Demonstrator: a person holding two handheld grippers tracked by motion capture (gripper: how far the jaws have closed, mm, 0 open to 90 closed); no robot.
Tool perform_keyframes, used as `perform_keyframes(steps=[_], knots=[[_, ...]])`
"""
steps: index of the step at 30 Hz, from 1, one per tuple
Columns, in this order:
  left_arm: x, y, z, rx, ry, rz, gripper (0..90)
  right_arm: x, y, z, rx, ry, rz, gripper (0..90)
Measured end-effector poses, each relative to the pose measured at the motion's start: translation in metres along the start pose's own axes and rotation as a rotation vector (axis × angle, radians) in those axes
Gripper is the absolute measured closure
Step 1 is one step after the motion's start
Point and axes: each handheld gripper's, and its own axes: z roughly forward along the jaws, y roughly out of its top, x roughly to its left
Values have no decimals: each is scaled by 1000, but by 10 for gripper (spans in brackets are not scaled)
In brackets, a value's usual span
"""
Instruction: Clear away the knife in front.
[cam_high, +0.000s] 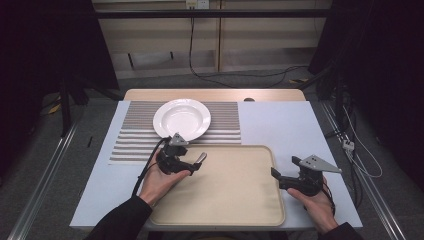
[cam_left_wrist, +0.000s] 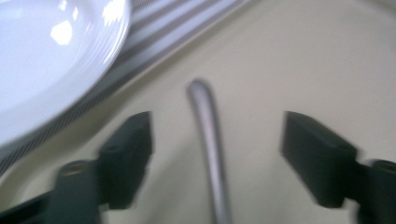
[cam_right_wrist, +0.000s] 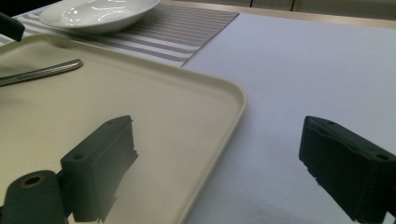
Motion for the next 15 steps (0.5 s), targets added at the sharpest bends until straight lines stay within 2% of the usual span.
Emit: perform_keyframes(steps=[1, 3, 4, 5, 8, 9, 11, 14, 15], knots=[[-4, 1, 1, -5, -8, 3, 244, 0, 0, 0, 1, 0, 2, 102], [-10, 1, 3, -4, -44, 30, 369, 0, 0, 1, 1, 0, 3, 101], [-13, 0, 5, -7, -38, 42, 398, 0, 0, 1, 2, 0, 2, 102], [-16, 0, 6, 9, -18, 55, 458, 0, 0, 1, 3, -3, 2, 102], [-20, 0, 12, 20, -53, 70, 584, 0, 0, 0, 3, -4, 1, 102], [-21, 0, 14, 27, -47, 67, 629, 0, 0, 0, 3, -6, 0, 101], [-20, 0, 17, 34, -72, 67, 765, 0, -1, -1, 4, -7, -1, 101], [-21, -1, 21, 62, -64, 78, 892, 1, -1, -2, 4, -9, -5, 102], [-22, -1, 23, 65, -51, 87, 900, 1, -1, -2, 5, -10, -5, 101]])
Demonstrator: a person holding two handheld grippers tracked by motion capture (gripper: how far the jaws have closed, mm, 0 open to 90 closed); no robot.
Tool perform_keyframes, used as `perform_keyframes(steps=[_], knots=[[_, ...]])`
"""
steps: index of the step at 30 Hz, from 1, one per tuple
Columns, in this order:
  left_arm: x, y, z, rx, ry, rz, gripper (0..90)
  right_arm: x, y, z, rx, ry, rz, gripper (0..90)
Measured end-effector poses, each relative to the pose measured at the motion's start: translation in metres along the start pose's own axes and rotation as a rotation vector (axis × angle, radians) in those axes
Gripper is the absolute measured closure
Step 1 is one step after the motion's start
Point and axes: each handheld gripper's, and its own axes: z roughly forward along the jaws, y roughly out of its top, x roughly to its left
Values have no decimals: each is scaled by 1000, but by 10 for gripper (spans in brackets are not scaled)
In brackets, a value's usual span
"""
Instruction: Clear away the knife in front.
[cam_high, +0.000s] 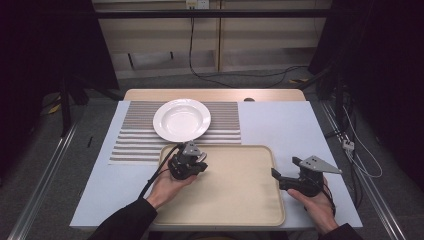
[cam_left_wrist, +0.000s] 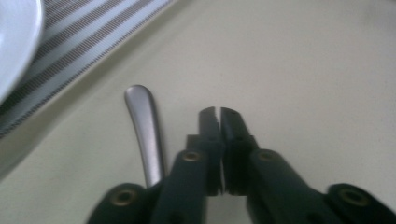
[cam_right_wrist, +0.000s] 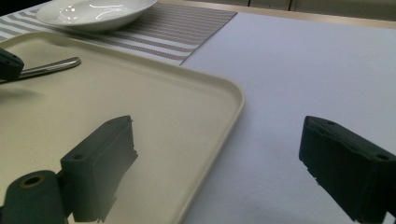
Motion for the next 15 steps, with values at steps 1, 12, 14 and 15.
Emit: perform_keyframes(steps=[1, 12, 14, 15], knots=[[-1, 0, 1, 7, 2, 4, 900, 0, 0, 0, -1, -3, 2, 101], [2, -2, 9, 64, 45, 33, 900, -2, -1, -3, -2, -9, 9, 101], [4, -2, 8, 74, 51, 36, 900, -1, -1, -3, -6, -11, 5, 101], [4, -3, 8, 76, 52, 34, 900, -1, -1, -4, -5, -10, 4, 101]])
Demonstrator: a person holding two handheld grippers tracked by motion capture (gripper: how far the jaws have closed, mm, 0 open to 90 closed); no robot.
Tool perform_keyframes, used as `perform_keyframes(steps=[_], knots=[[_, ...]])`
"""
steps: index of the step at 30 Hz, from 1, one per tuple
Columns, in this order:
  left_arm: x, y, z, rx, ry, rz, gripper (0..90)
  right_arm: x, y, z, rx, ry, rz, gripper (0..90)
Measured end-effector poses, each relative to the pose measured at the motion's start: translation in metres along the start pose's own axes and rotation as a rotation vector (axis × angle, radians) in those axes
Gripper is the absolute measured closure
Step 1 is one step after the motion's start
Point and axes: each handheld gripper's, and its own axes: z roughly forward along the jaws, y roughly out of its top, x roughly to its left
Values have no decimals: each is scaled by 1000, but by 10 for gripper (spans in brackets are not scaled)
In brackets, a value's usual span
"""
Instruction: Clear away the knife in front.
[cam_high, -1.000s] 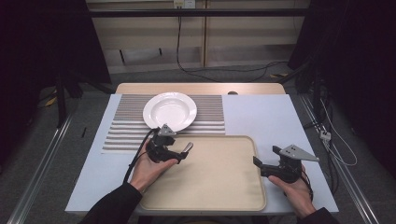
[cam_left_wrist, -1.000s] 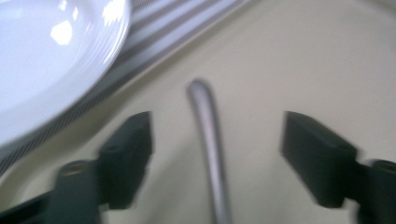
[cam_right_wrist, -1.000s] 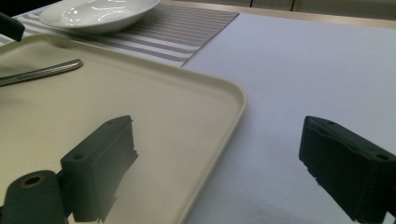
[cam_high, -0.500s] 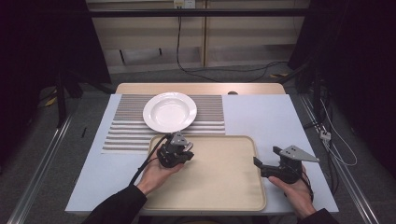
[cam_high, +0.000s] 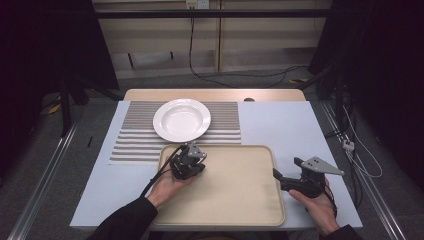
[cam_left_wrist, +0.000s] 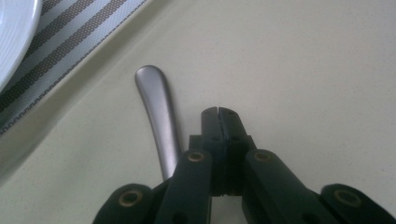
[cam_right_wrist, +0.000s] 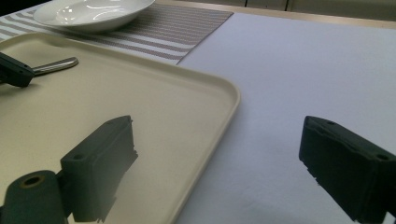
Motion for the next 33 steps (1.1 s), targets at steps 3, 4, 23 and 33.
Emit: perform_keyframes(steps=[3, 4, 23, 33], knots=[[3, -2, -2, 14, 15, -4, 900, 1, 1, 1, 2, 2, -1, 101], [5, -2, -3, 18, 12, -13, 900, 1, 1, 1, 2, 3, -2, 101], [16, -9, -11, 40, 13, -59, 900, 2, 2, 4, 5, 7, -8, 101], [20, -12, -14, 53, 16, -72, 900, 2, 2, 5, 5, 11, -12, 101]])
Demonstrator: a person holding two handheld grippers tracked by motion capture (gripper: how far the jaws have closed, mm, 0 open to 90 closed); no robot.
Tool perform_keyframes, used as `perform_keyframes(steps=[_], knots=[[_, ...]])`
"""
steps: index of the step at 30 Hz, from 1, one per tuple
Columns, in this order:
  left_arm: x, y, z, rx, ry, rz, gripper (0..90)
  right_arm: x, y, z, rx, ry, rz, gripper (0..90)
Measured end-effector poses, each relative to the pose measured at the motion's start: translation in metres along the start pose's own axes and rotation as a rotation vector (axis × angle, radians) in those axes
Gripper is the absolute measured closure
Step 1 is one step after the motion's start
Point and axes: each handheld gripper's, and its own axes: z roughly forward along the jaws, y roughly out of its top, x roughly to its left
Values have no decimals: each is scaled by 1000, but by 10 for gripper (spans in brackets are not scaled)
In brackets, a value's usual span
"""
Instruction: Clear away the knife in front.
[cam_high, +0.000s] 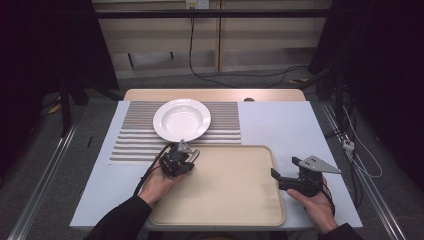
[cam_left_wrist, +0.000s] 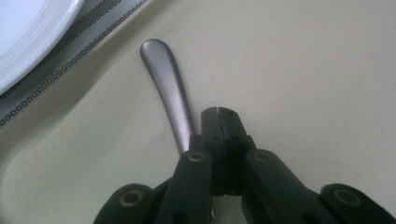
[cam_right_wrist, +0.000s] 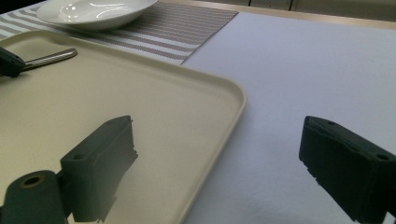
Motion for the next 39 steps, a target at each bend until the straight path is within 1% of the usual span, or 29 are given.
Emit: perform_keyframes(steps=[7, 10, 12, 15, 17, 18, 24, 26, 32, 34, 35, 39], knots=[[5, -2, -2, 0, -18, -28, 900, 0, 0, 0, 0, -1, 2, 101], [5, -3, -2, -4, -22, -27, 900, 0, 0, 0, 0, 0, 3, 101], [6, -4, -3, 2, -28, -25, 900, 0, 0, 0, 2, 1, 0, 101], [7, -5, -4, 7, -25, -25, 900, 0, 0, 0, 0, 0, 3, 101], [8, -6, -5, 4, -25, -34, 900, 0, 0, 0, 0, 0, 3, 100], [8, -6, -5, 5, -18, -39, 900, 0, 0, 0, 0, 0, 3, 100], [12, -8, -6, 2, -29, -60, 900, 0, 0, 0, 0, 0, 4, 101], [13, -9, -7, 6, -33, -58, 900, 0, 0, 0, 2, 1, 2, 100], [13, -11, -10, 20, -12, -49, 900, 0, 0, 1, 1, 2, 1, 101], [14, -12, -11, 20, -26, -50, 900, 0, 0, 1, 5, 3, 4, 101], [14, -12, -11, 20, -18, -52, 900, 0, 0, 1, 4, 3, 3, 101], [14, -12, -12, 29, -12, -54, 900, 0, 0, 1, 4, 3, 3, 101]])
